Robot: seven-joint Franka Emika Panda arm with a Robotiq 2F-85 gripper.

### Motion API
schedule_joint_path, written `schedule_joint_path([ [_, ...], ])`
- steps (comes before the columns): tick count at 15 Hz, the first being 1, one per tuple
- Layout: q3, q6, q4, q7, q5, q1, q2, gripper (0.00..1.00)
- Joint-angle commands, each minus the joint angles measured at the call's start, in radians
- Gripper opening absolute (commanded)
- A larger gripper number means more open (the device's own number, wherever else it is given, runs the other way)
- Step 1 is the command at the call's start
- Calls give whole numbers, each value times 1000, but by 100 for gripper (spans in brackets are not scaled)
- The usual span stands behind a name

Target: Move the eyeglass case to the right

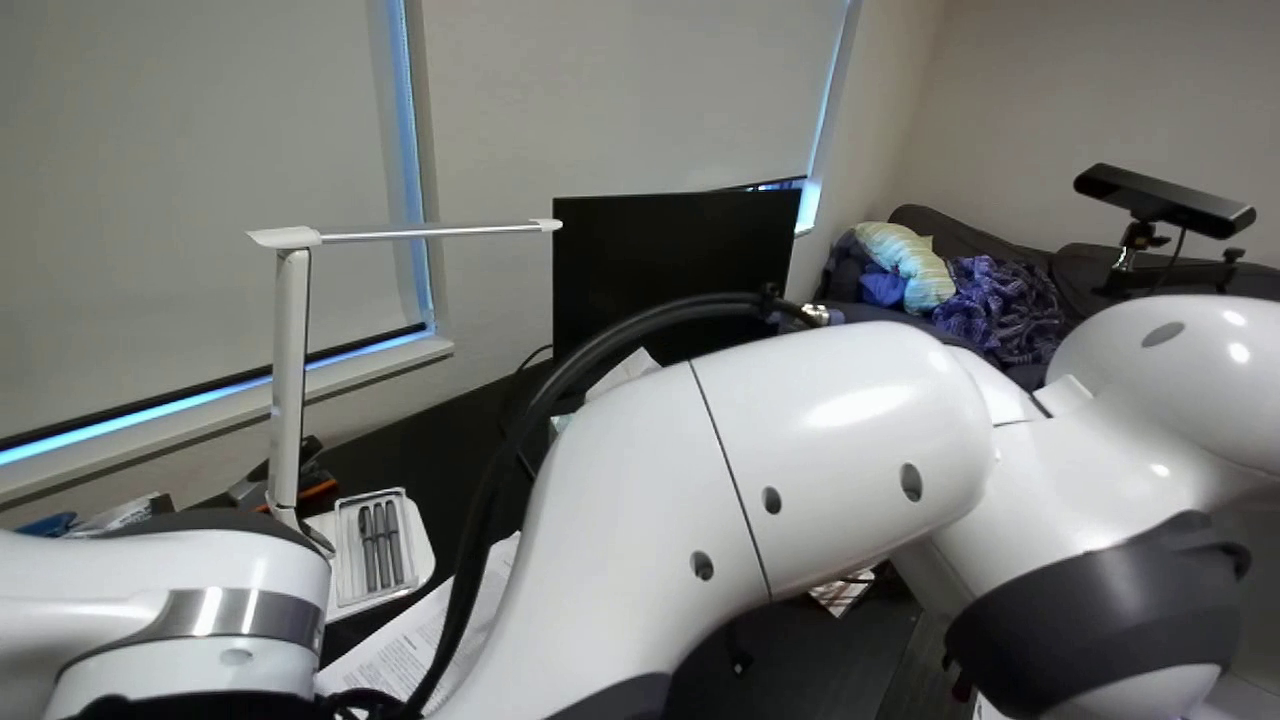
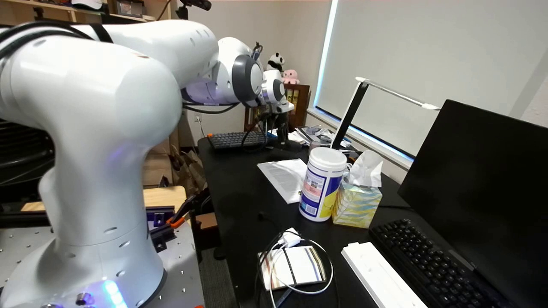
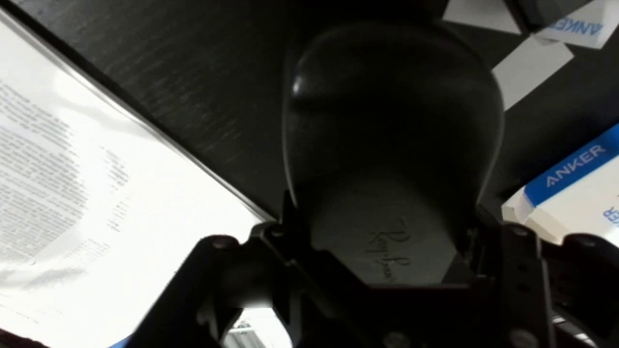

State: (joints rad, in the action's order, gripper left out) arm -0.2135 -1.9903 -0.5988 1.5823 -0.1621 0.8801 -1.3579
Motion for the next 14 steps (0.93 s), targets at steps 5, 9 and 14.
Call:
schedule_joint_path([
  [5,-33,24,-234,181,4,21,190,49],
  [9,-62,-37,-407,371,2,42,292,49],
  [14,-54,-21,-304,329,-1,21,220,74],
])
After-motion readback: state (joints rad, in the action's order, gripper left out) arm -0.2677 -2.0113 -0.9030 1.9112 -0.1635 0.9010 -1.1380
